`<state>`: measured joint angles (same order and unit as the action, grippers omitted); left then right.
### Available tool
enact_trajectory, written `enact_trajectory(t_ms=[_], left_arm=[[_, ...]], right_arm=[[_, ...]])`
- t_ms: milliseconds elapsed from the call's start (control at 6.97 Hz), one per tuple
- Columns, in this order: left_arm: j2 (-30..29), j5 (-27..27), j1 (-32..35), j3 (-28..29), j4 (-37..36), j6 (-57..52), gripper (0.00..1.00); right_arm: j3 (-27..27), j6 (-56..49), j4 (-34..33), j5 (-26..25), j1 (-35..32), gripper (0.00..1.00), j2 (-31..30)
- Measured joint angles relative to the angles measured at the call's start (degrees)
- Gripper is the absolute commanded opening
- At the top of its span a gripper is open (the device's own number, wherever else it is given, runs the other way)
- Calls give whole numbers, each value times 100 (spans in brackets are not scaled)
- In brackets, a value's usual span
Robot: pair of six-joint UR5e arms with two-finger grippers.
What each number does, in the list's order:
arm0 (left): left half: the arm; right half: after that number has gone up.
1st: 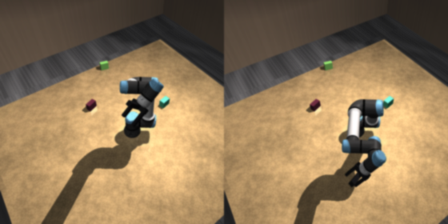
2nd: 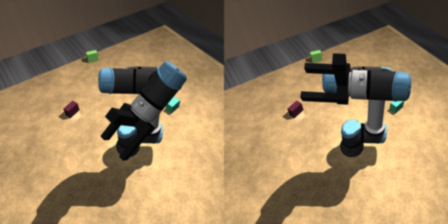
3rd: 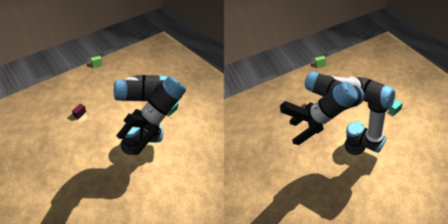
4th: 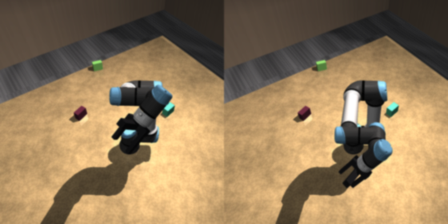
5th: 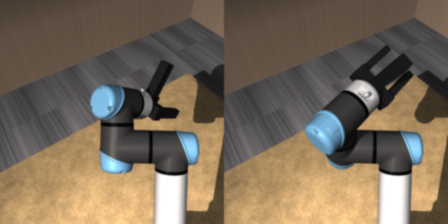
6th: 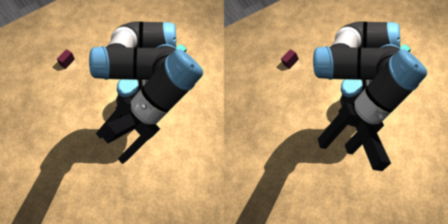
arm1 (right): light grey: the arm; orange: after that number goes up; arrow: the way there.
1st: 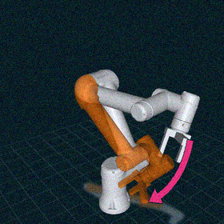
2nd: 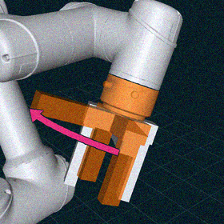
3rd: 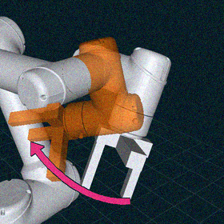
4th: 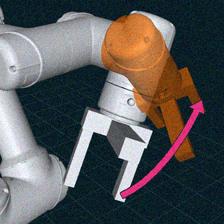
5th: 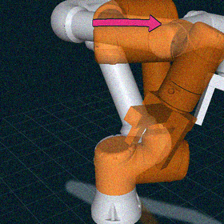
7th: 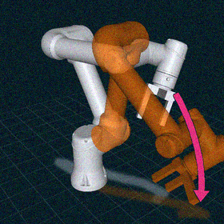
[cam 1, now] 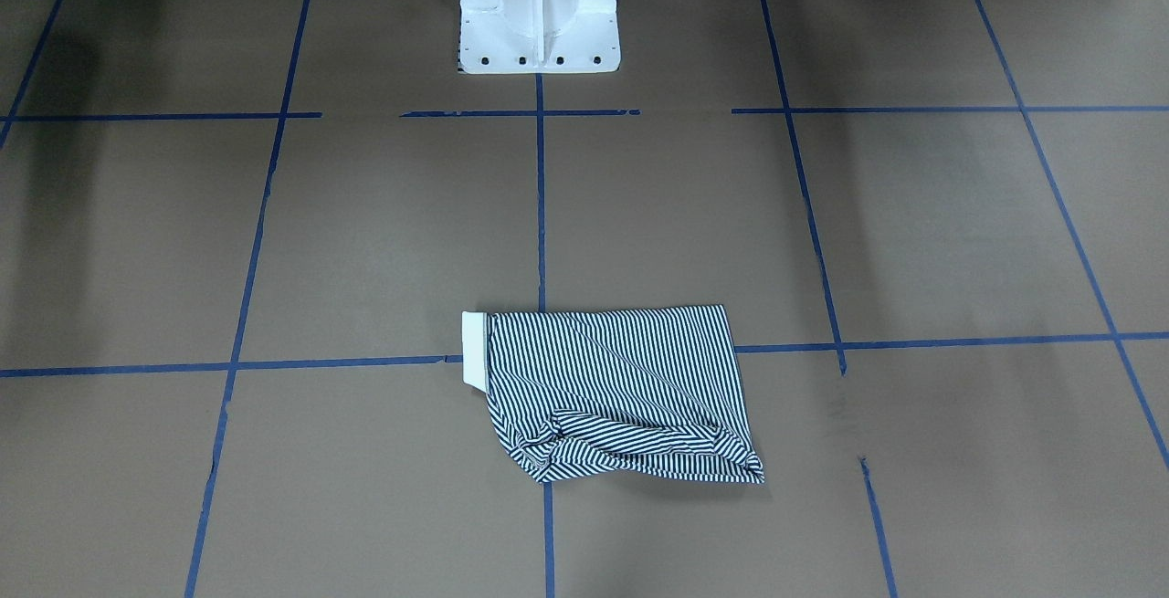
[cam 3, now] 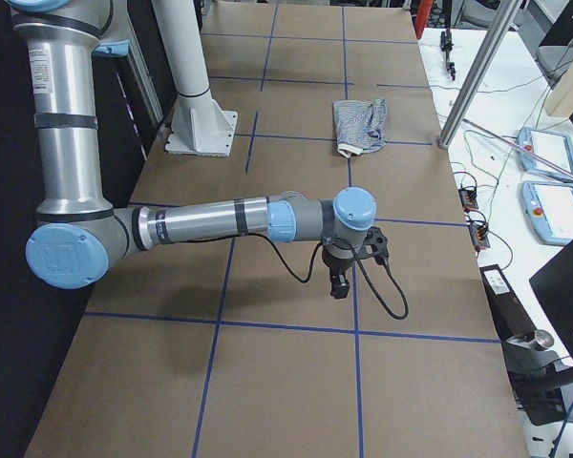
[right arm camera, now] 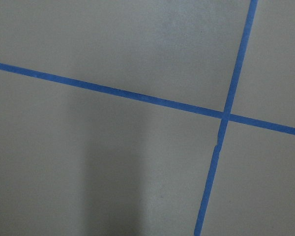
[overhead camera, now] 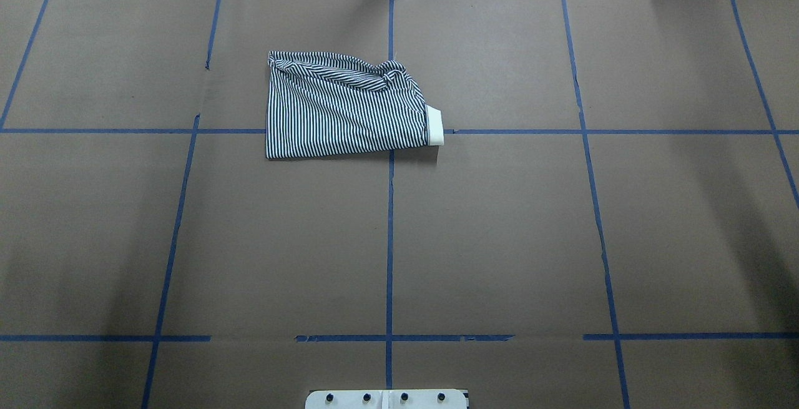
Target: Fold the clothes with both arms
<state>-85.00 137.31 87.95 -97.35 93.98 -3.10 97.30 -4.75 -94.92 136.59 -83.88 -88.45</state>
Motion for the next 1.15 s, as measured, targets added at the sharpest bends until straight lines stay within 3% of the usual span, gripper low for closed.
enact_trajectory(t_ms=[1149], left_arm=[[-14,21,-2,-500,8,28,100]], right_arm=[[72,64,-2,20,-29,100,-231]])
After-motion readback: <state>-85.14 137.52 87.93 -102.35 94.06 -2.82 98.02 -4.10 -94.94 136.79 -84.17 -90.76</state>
